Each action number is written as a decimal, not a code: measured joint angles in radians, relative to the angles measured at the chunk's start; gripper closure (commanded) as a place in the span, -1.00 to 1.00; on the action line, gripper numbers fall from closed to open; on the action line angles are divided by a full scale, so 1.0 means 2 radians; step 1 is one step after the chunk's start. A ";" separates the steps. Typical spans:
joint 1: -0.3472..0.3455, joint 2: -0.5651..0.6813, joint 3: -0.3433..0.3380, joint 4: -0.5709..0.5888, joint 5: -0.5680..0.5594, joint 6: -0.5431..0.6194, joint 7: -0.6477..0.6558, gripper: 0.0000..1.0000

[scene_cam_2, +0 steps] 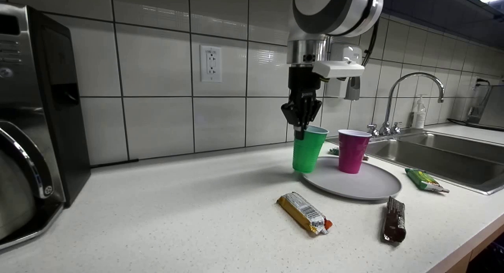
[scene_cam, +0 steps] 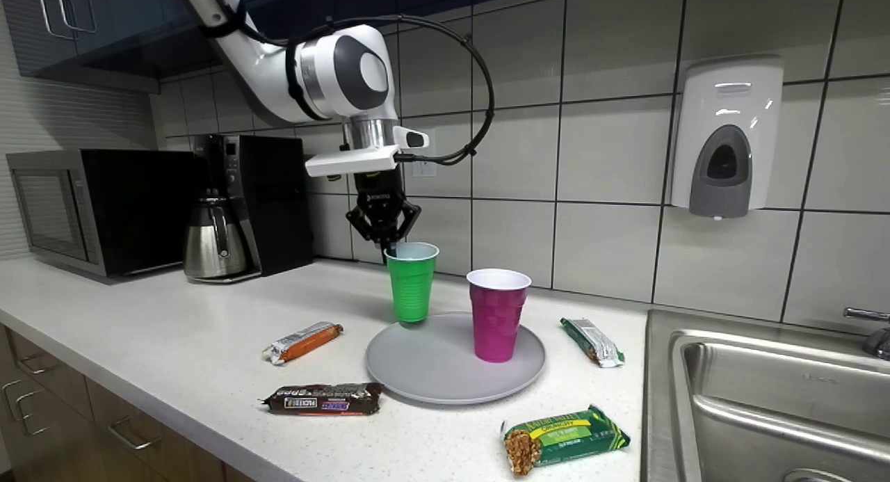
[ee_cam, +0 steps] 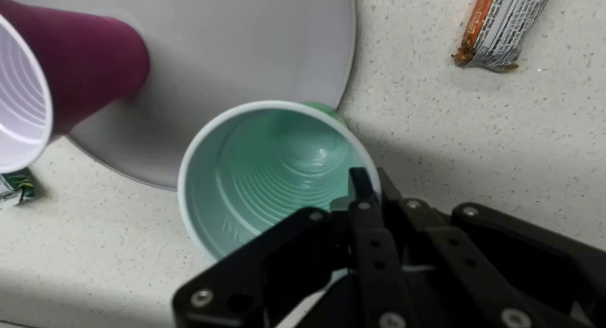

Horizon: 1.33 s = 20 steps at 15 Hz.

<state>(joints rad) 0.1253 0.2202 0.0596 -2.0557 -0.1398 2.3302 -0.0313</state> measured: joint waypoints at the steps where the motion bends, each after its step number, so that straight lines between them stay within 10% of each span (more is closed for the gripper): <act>1: 0.003 0.009 0.000 0.009 -0.008 0.000 0.003 0.98; 16: 0.036 0.079 0.000 0.092 -0.031 -0.020 0.007 0.98; 18: 0.037 0.085 0.000 0.094 -0.032 -0.023 0.007 0.37; 20: 0.038 0.089 0.000 0.097 -0.032 -0.030 0.007 0.25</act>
<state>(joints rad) 0.2006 0.3977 0.0602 -1.8621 -0.2033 2.2711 -0.0164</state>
